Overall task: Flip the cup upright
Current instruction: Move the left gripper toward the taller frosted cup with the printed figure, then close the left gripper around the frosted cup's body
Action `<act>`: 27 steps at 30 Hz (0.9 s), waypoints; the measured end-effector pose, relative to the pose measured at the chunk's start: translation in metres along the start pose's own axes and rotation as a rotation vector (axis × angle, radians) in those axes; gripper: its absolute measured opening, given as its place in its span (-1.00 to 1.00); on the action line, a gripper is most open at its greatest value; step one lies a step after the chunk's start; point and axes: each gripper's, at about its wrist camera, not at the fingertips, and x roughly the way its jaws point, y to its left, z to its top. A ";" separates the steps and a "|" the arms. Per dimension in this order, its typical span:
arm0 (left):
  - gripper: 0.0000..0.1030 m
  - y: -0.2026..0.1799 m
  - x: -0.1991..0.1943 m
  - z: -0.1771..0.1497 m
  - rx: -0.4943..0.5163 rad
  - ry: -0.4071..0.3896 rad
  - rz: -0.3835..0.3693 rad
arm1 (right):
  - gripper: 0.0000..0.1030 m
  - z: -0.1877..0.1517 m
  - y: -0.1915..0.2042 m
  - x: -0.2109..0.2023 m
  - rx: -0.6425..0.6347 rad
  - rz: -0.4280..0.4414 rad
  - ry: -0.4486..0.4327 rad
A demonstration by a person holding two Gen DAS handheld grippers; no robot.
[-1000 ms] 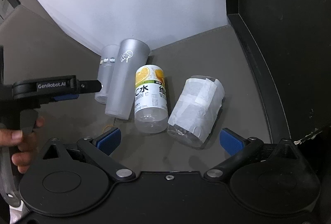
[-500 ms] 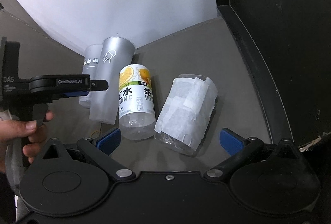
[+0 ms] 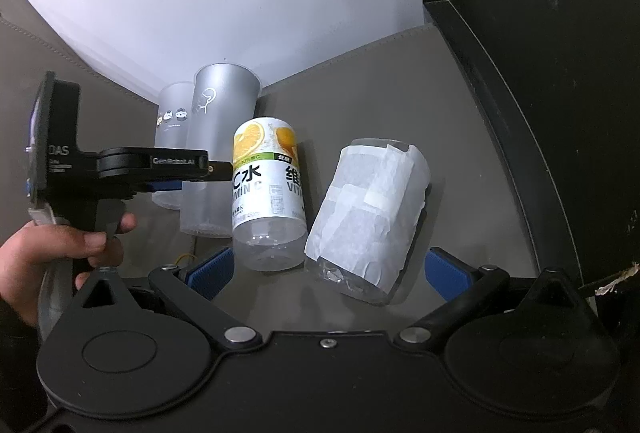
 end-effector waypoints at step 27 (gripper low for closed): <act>0.15 0.010 -0.054 -0.009 -0.088 -0.142 -0.018 | 0.99 0.001 -0.004 -0.026 0.011 0.067 -0.047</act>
